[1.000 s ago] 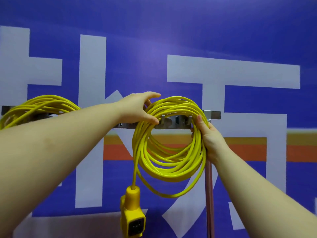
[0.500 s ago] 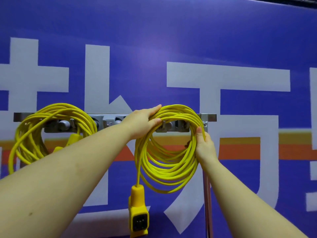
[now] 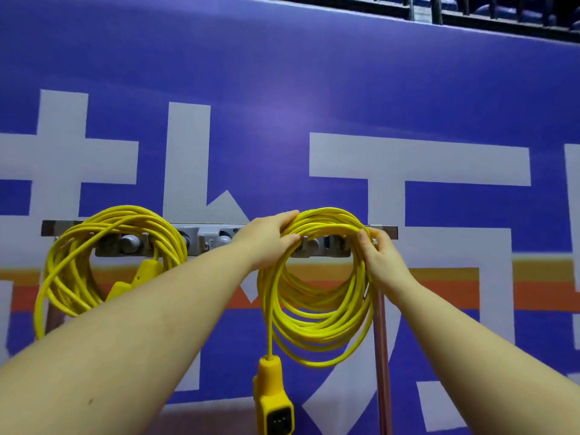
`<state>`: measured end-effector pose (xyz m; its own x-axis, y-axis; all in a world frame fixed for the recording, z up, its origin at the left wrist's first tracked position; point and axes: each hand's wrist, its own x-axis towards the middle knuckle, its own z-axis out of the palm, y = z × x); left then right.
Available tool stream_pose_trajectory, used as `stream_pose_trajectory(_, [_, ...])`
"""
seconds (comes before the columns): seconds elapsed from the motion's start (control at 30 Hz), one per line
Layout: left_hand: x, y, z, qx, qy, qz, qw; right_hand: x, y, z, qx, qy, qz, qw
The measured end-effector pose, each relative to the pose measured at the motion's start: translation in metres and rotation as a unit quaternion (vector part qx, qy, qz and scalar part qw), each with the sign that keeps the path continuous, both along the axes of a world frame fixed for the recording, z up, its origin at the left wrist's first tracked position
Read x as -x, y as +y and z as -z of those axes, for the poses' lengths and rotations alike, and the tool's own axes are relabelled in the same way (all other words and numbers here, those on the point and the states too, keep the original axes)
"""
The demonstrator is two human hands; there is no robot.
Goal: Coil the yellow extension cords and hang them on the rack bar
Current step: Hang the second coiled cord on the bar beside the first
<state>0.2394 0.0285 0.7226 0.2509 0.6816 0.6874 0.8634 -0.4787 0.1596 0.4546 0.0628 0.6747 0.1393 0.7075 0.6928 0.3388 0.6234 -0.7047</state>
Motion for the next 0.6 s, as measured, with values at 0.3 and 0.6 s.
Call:
stream_pose_trajectory(0.3, [-0.003, 0.01, 0.005, -0.041, -0.038, 0.005, 0.998, -0.009, 0.013, -0.001, 0.058, 0.146, -0.137, 0.978])
stream_pose_trajectory(0.6, [-0.003, 0.017, -0.001, -0.031, -0.067, 0.031, 0.997, -0.013, 0.017, 0.018, 0.089, 0.315, -0.322, 0.888])
